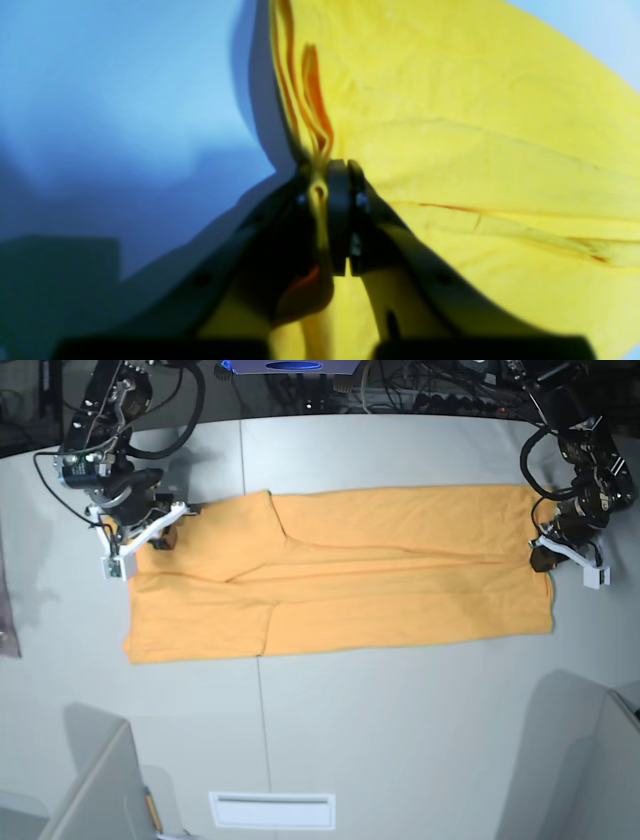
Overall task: Fold the T-shirt properly
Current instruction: 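Release the shirt and reposition both grippers at the folded strip's ends, then grasp the strip end with the left gripper and fold it toward the right gripper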
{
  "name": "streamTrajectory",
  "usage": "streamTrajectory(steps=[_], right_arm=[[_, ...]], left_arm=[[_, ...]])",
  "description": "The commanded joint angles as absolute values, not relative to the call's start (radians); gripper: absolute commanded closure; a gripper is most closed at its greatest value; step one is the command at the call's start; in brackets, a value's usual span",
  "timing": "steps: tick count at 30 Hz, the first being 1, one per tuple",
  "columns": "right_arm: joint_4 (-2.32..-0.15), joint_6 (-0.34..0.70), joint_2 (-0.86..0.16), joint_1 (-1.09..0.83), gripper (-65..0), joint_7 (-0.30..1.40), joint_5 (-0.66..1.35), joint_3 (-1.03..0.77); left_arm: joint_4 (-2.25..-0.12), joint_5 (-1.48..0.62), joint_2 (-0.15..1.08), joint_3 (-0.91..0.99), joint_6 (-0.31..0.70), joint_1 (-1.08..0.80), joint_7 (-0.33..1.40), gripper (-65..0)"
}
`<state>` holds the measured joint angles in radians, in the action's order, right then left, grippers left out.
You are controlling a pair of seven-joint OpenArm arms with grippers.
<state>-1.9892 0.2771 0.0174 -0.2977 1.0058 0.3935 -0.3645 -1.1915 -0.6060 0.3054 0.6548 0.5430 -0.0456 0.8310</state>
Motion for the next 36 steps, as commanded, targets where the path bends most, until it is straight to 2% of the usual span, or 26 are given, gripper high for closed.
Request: streamTrajectory(steps=[1, 7, 17, 22, 24, 36], right_arm=[[-2.005, 0.278, 0.013, -0.285, 0.0, 0.993, 0.407, -0.366], [-2.005, 0.278, 0.015, -0.283, 0.0, 1.015, 0.409, -0.367], [-2.005, 0.278, 0.035, -0.282, 0.0, 1.017, 0.409, -0.367], [-2.005, 0.278, 0.048, -0.278, 0.0, 1.017, 0.409, -0.361], [-2.003, 0.278, 0.048, -0.277, 0.0, 1.017, 0.409, -0.361], [-2.003, 0.278, 0.048, -0.278, 0.0, 1.017, 0.409, -0.367]], left_arm=[[-1.198, -0.578, 0.328, 0.653, 0.533, -0.035, 0.862, 0.0], [-1.313, -0.578, 0.380, 0.653, 0.532, -0.042, 0.862, 0.0], [-1.620, -0.575, 0.377, 0.685, 0.524, -0.168, 0.872, 0.0], [-1.750, -0.575, 0.328, 0.633, 0.518, -0.214, 0.875, 0.0], [-1.782, -0.575, 0.311, 0.599, 0.481, -0.214, 0.906, 0.0], [-1.860, -0.576, 0.206, 0.348, 0.377, -0.189, 0.940, 0.0]])
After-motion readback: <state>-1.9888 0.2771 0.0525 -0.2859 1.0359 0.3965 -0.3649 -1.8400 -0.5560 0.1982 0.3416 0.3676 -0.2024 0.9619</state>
